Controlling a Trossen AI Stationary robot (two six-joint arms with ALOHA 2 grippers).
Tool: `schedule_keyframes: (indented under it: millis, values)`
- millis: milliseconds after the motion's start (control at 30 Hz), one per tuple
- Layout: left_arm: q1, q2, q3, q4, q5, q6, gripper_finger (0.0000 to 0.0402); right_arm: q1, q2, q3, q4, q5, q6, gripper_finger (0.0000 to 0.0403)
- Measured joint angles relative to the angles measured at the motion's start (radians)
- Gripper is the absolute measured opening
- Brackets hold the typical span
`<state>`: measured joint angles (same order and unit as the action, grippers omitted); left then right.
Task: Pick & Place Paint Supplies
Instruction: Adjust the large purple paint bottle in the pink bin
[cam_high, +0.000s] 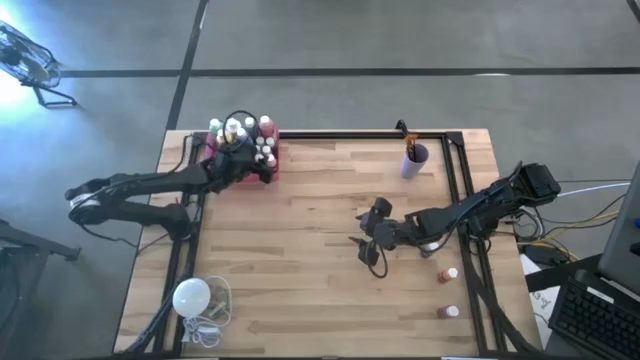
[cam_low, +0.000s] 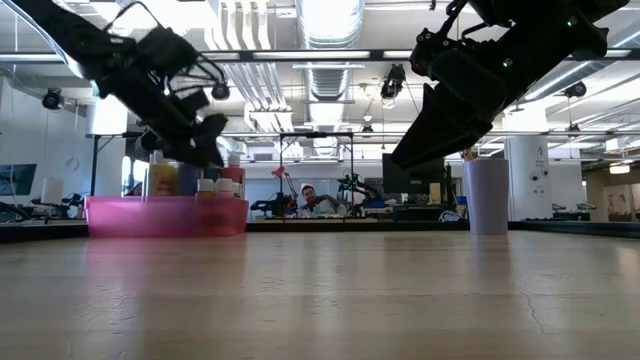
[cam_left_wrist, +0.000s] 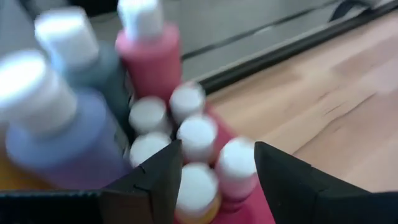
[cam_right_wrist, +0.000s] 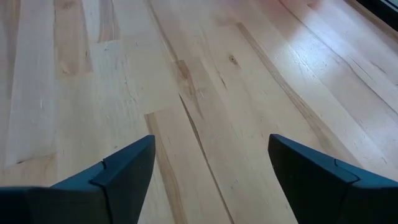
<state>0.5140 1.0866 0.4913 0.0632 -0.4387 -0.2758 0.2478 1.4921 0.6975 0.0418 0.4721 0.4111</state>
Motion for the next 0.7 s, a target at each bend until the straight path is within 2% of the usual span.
schedule_keyframes:
  millis: [167,300,400,533,700]
  values:
    - [0.0,-0.085,0.062,-0.005,0.07,0.034,0.0204,0.0,0.0,0.0,0.0,0.0,0.0,0.0307]
    - [0.001,-0.128,0.153,-0.118,0.064,0.045,0.0191,0.0,0.0,0.0,0.0,0.0,0.0,0.0294]
    - [0.001,-0.139,0.218,-0.231,-0.003,0.039,0.0157,0.0,0.0,0.0,0.0,0.0,0.0,0.0284]
    - [0.002,-0.139,0.275,-0.373,-0.072,0.038,0.0092,0.0,0.0,0.0,0.0,0.0,0.0,0.027]
    - [0.007,-0.139,0.291,-0.414,-0.147,0.02,0.0015,0.0,0.0,0.0,0.0,0.0,-0.004,0.0252]
